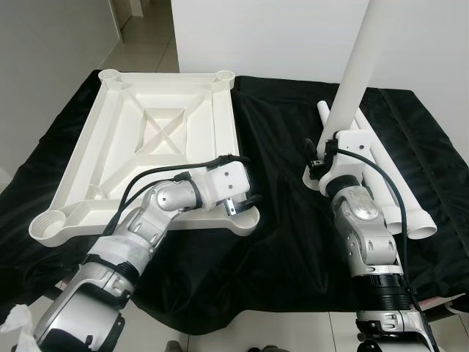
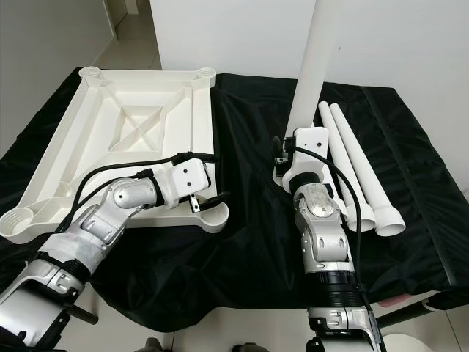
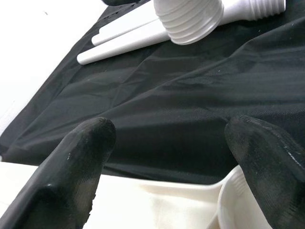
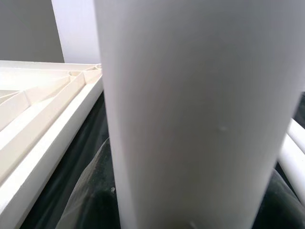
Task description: Building children table
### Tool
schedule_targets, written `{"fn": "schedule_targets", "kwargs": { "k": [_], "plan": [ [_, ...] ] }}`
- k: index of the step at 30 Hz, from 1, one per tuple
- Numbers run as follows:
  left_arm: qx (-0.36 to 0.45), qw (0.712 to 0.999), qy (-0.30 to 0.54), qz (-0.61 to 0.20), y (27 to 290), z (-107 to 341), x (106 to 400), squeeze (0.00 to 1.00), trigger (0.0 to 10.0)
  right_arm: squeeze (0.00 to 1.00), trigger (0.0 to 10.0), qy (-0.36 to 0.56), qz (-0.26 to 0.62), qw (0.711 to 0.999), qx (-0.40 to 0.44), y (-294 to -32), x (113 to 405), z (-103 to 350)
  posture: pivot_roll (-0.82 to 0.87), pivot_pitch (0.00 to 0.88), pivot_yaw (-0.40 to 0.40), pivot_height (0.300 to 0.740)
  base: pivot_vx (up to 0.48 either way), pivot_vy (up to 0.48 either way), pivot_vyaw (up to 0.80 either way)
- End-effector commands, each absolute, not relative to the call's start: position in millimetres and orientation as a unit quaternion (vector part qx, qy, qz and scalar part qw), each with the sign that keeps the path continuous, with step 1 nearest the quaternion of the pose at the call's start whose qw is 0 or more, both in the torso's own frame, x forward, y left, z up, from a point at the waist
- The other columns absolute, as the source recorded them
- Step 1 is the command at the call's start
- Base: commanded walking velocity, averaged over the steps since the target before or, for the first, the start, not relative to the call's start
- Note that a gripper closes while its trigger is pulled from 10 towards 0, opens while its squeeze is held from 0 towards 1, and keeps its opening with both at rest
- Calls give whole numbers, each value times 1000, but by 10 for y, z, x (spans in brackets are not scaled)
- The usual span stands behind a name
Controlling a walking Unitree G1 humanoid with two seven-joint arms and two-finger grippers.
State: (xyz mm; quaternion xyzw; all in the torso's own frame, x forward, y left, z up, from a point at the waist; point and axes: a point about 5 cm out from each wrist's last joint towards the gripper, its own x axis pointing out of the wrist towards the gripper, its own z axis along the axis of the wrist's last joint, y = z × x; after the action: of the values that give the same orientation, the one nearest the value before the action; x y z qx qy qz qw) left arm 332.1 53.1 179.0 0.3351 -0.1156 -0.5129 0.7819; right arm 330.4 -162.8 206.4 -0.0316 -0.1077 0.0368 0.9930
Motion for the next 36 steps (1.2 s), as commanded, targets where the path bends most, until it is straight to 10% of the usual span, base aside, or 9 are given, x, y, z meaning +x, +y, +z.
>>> {"fn": "schedule_targets", "kwargs": {
  "k": [1, 15, 36],
  "plan": [
    [337, 787, -124, -503, 484, 1807, 3337, 0, 10000, 0, 10000, -121, 40, 991, -26, -1618, 3278, 2116, -41, 101, 20, 740, 0, 0, 0],
    [189, 761, -45, -619, 1133, 1904, 2996, 0, 10000, 0, 10000, -111, 48, 992, -41, -1660, 3225, 2054, -28, 108, 18, 740, 0, 0, 0],
    [269, 778, 91, -560, 1329, 1430, 2909, 0, 10000, 0, 10000, -106, 49, 992, -49, -1688, 3235, 2045, -12, 113, 11, 740, 0, 0, 0]
  ]
}}
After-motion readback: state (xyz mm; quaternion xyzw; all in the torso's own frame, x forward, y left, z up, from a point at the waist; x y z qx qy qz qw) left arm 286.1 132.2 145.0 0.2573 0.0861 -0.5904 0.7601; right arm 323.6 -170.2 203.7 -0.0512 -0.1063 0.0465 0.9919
